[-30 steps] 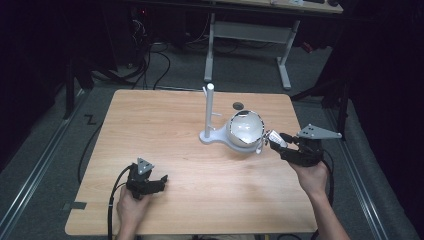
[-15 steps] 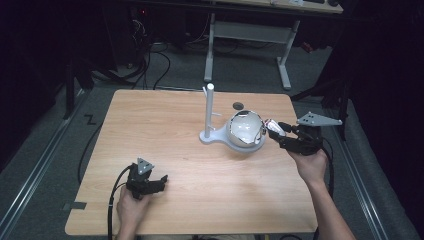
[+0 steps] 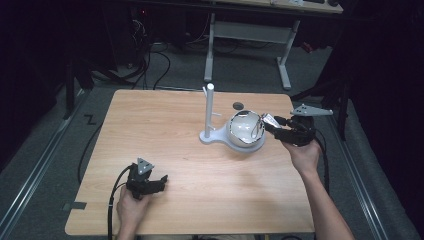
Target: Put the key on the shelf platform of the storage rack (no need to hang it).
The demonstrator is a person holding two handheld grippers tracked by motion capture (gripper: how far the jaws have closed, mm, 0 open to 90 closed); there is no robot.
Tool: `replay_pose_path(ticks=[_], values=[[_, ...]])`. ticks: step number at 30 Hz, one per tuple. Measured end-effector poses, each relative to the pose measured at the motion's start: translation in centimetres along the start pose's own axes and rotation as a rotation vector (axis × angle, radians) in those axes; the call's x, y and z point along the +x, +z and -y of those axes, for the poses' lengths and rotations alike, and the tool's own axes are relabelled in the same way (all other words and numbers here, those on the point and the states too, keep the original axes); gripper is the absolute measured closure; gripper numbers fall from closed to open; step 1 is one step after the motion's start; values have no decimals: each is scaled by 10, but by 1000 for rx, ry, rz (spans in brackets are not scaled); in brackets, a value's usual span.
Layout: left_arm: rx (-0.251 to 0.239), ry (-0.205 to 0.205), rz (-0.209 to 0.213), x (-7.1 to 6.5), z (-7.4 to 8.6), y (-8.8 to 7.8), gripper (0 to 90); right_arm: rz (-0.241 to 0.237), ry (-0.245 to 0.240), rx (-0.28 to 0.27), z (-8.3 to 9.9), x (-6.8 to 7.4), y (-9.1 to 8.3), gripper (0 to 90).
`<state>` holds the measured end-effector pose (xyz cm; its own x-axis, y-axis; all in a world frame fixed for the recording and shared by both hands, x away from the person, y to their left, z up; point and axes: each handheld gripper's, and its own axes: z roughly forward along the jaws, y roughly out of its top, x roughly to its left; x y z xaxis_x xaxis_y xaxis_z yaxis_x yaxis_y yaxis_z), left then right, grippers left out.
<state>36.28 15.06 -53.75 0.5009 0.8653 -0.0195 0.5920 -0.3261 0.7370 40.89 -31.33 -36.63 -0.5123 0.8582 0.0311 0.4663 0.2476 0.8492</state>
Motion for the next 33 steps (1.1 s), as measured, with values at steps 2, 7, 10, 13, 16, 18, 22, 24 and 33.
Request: replay_pose_path(ticks=[2, 7, 10, 13, 16, 18, 22, 24, 33], values=[[0, 0, 0, 0, 0, 0, 212, 11, 0, 18, 1, -1, 5, 502], [0, 0, 0, 0, 0, 0, 212, 11, 5, 47, 2, -5, 18, 502], [0, 0, 0, 0, 0, 0, 212, 13, 6, 61, 3, -5, 24, 502], [0, 0, 0, 0, 0, 0, 212, 13, 15, 73, 3, -7, 29, 501], [0, 0, 0, 0, 0, 0, 212, 9, 24, 86, 4, -8, 34, 501], [0, 0, 0, 0, 0, 0, 212, 6, 28, 93, 5, -9, 38, 501], [0, 0, 0, 0, 0, 0, 212, 3, 35, 110, 6, -10, 45, 501], [0, 0, 0, 0, 0, 0, 212, 1, 38, 112, 6, -10, 48, 501], [0, 1, -1, 0, 0, 0, 212, -15, 41, 138, 6, -9, 64, 499]])
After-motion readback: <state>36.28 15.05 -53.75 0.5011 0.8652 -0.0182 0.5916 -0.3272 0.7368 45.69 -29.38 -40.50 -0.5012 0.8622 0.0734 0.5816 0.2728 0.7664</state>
